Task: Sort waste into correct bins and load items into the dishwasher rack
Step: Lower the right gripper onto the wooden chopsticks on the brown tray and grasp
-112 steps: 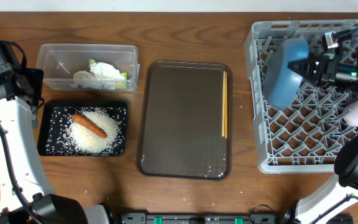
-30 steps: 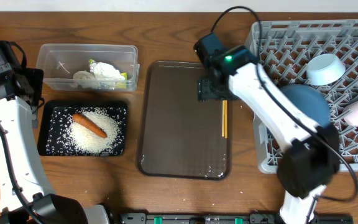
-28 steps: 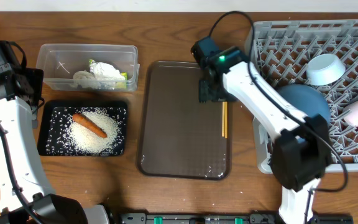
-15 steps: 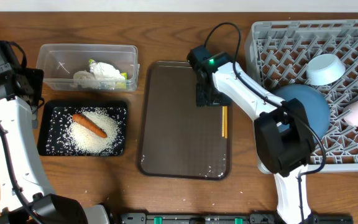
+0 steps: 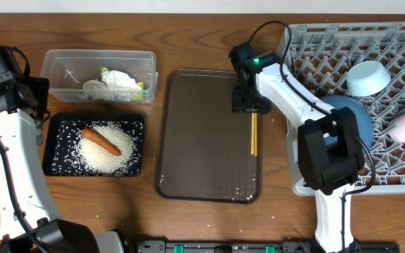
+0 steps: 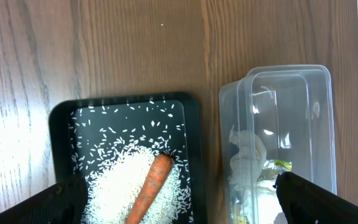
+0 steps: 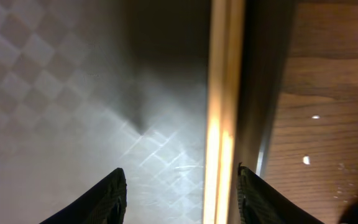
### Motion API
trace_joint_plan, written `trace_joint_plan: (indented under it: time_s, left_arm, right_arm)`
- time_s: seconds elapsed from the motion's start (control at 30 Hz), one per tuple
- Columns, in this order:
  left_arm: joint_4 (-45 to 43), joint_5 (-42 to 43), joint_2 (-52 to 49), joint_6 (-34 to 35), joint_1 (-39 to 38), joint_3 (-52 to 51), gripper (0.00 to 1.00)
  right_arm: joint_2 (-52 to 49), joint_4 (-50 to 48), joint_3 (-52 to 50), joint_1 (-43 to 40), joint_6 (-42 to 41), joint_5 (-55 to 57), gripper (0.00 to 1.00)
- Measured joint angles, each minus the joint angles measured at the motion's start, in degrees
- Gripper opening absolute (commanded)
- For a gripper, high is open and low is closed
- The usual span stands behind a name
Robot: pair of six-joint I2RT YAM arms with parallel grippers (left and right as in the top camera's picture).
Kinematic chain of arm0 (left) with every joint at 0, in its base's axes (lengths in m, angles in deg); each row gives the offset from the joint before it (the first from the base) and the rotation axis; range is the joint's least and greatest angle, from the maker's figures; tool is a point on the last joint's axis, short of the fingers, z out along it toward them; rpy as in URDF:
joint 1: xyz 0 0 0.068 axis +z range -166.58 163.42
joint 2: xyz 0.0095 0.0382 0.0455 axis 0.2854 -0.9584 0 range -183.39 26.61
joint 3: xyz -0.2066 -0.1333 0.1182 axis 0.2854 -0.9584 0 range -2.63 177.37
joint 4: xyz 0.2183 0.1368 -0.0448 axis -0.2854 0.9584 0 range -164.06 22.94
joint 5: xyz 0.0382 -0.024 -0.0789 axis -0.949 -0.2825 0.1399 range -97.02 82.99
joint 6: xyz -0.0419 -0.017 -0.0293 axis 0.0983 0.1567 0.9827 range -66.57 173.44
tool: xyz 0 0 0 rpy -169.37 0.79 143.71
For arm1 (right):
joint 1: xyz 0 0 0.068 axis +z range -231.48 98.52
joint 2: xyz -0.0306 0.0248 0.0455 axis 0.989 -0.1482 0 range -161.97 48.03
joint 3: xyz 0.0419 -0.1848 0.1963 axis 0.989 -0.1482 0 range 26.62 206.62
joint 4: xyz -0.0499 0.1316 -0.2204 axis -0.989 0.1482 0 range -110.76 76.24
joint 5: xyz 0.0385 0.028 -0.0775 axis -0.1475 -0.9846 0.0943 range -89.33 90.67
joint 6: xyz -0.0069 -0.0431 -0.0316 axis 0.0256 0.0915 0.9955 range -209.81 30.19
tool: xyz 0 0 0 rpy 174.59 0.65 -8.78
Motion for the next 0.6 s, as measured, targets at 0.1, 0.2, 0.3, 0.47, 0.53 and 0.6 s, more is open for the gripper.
trace_joint_plan:
  time_s: [0.1, 0.2, 0.3, 0.47, 0.53, 0.6]
  left_arm:
    - [0.0, 0.0, 0.0, 0.0, 0.0, 0.0, 0.99]
    - [0.02, 0.0, 0.0, 0.0, 0.0, 0.0, 0.99]
    - [0.0, 0.0, 0.0, 0.0, 0.0, 0.0, 0.99]
    - [0.0, 0.0, 0.0, 0.0, 0.0, 0.0, 0.99]
    - [0.0, 0.0, 0.0, 0.0, 0.0, 0.0, 0.99]
    - [0.0, 0.0, 0.0, 0.0, 0.0, 0.0, 0.99]
  right_arm:
    - [0.0, -0.7, -0.02, 0.7, 0.02, -0.37, 0.56]
    - [0.0, -2.21, -0.85, 1.29, 0.02, -0.55, 0.56]
    - [0.0, -3.32, -2.6, 1.68, 0.04, -0.55, 0.56]
    - [0.0, -3.69, -4.13, 1.66, 0.04, -0.52, 0.56]
    - [0.0, -3.76, -4.13, 1.64, 0.2, -0.5, 0.56]
    - [0.0, -3.76, -4.13, 1.64, 0.28, -0.5, 0.55]
